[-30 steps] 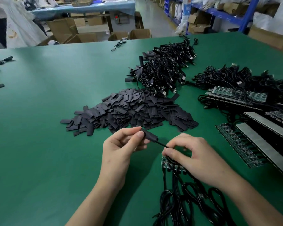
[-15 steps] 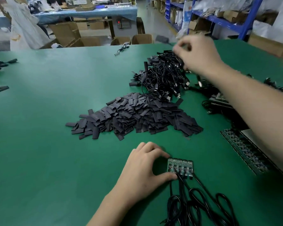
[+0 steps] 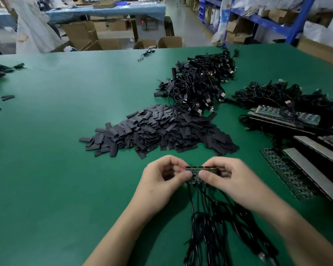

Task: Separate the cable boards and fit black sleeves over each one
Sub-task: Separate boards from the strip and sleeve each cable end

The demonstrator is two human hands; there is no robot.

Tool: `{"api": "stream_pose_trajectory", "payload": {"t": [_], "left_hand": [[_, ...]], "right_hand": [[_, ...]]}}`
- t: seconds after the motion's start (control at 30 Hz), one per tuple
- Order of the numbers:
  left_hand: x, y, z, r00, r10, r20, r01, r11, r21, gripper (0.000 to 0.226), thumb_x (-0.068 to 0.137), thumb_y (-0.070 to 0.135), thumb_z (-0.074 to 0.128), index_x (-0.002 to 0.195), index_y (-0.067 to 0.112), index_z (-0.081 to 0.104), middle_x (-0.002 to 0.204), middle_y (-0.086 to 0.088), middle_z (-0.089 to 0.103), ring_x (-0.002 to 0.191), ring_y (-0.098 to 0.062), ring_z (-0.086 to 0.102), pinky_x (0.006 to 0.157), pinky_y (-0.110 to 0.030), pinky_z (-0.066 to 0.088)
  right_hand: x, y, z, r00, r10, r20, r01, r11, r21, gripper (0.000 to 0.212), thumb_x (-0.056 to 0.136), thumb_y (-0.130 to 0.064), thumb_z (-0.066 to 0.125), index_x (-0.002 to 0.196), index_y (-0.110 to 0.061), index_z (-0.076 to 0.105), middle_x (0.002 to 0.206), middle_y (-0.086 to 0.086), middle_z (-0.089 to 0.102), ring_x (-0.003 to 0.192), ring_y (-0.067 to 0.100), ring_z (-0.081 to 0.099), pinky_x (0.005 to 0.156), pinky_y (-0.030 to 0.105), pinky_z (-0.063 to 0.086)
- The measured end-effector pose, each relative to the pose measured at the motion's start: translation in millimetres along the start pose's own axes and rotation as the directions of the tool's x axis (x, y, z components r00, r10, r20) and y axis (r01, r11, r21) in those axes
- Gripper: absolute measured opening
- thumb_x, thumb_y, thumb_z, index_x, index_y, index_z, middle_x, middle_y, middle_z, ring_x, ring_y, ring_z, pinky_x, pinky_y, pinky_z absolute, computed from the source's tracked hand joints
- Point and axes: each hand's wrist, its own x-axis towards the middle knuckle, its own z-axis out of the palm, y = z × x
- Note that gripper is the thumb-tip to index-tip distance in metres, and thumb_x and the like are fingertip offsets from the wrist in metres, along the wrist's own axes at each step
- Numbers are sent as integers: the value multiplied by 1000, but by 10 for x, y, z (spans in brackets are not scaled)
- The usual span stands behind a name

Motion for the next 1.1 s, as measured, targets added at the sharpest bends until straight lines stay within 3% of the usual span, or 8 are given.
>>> {"api": "stream_pose_trajectory", "payload": {"t": [0.13,0.33,0.4,0.5,0.57,0.87,1.0,1.1], "left_hand": [[-20,24,21,1000,-14,21,15,997,-80,13,83,15,81,93,15,73,79,1,69,77,-13,64,75,-19,51],[-11,29,14,999,-44,18,45,998,-39,14,77,34,79,84,22,79,74,0,69,70,-12,59,70,-26,48],[-12,36,-2,997,-48,55,52,996,-73,10,80,31,78,84,22,80,74,2,70,68,-9,58,66,-20,47],[-24,57,-31,991,-60,116,76,987,-142,9,80,27,79,85,19,80,76,1,73,68,-7,62,66,-15,48],[-26,67,-43,989,-78,127,99,981,-166,10,79,25,78,85,17,80,76,0,73,68,-6,62,66,-14,48],[-33,57,-23,977,-124,171,174,931,-320,15,85,19,79,91,5,78,80,-10,72,70,-13,63,70,-19,52],[-31,61,-13,994,-89,59,102,953,-284,15,80,22,83,90,11,80,88,-14,76,79,-18,68,79,-24,55],[-10,80,-42,999,-21,-49,8,971,-238,12,75,21,79,85,14,80,82,-9,77,72,-10,69,70,-17,54]], "right_hand": [[-10,106,168,992,-14,-125,30,991,130,5,91,-35,77,88,-31,75,77,-8,73,70,2,64,69,30,51],[4,111,198,993,-14,-116,43,968,247,2,93,-29,77,92,-30,79,87,0,79,84,24,75,83,51,60],[10,118,206,993,-37,-114,69,954,293,5,93,-25,77,93,-29,79,88,2,79,85,26,76,81,47,62],[12,132,208,993,-76,-88,102,932,347,7,92,-22,77,92,-29,79,88,-1,79,82,14,75,73,23,58],[22,137,209,995,-76,-59,93,907,411,4,89,-24,78,92,-26,79,86,0,79,80,10,73,72,18,54],[29,133,233,999,-45,11,29,798,602,13,83,-29,84,92,-20,80,91,10,79,83,19,75,76,26,59],[48,147,162,998,-6,-55,32,876,481,11,87,-24,83,97,-23,78,94,4,80,88,17,75,82,28,58],[38,190,124,982,-51,-182,81,984,160,19,86,-25,82,100,-35,75,104,-14,75,102,4,70,94,24,51]]}}
